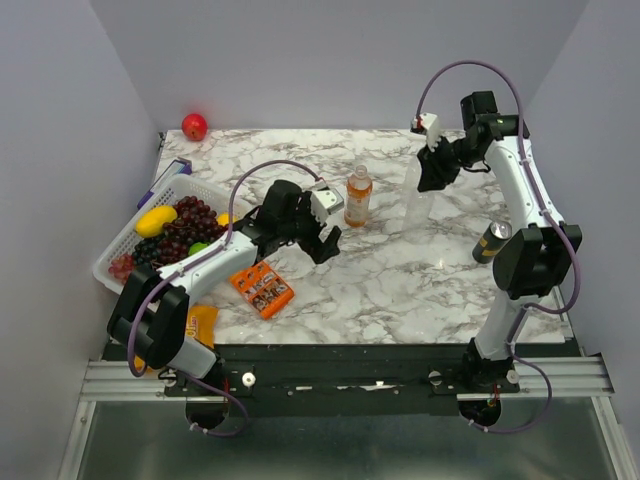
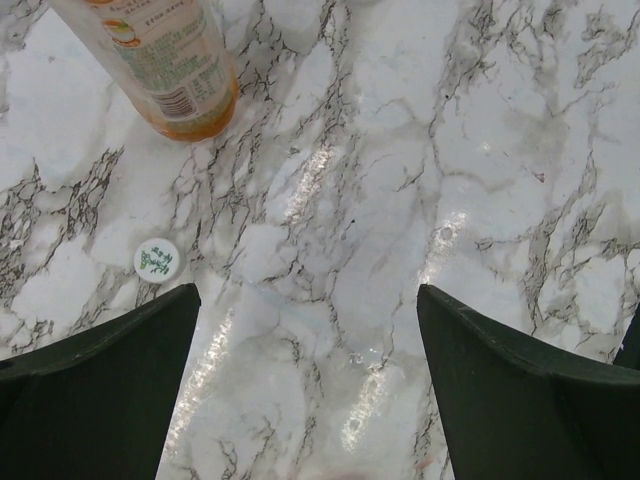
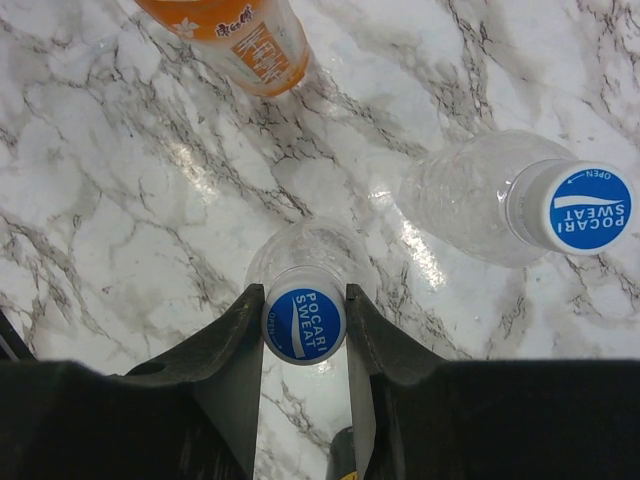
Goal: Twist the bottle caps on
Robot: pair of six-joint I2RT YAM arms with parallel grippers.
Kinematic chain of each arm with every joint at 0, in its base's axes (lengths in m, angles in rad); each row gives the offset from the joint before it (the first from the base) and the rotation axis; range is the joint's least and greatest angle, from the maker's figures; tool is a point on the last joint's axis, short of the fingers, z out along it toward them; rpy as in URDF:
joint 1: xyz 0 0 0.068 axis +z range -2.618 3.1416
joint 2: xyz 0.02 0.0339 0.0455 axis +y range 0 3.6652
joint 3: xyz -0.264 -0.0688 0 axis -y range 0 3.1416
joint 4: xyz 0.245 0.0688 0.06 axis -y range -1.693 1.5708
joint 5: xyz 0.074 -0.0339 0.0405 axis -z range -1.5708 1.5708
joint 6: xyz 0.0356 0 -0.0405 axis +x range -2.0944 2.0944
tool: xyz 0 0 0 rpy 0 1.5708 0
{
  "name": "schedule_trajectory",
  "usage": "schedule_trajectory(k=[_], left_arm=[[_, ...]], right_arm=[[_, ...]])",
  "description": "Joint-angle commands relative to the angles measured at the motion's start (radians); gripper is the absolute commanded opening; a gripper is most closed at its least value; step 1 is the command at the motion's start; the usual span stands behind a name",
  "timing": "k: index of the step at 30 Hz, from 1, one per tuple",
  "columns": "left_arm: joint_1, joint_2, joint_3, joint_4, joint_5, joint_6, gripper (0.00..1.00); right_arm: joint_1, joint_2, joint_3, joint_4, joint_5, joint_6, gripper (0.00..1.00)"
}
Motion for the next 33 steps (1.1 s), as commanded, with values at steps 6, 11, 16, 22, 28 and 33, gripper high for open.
schedule_trajectory(k=[6, 11, 16, 22, 28, 33], left_arm=[[0.015, 0.017, 0.043, -0.021, -0.015, 0.019, 0.99], [0.015, 0.017, 0.035, -0.015, -0.012, 0.019, 0.99], [0.015, 0.014, 0.031, -0.011, -0.010, 0.020, 0.99], [0.015, 0.011, 0.028, -0.008, -0.009, 0.022, 0.99], [0.015, 0.012, 0.026, -0.005, -0.006, 0.017, 0.99], [0.015, 0.015, 0.023, 0.002, -0.002, 0.016, 0.99]], right_arm=[[-0.003, -0.022, -0.044, 0.048, -0.026, -0.014, 0.21], [-0.005, -0.031, -0.058, 0.046, -0.010, -0.016, 0.35], [-0.005, -0.036, -0.061, 0.049, -0.007, -0.017, 0.39], [-0.005, -0.033, -0.055, 0.049, 0.016, -0.008, 0.41], [-0.005, -0.047, -0.075, 0.049, 0.031, -0.010, 0.41], [-0.006, -0.059, -0.080, 0.048, 0.030, -0.001, 0.45]])
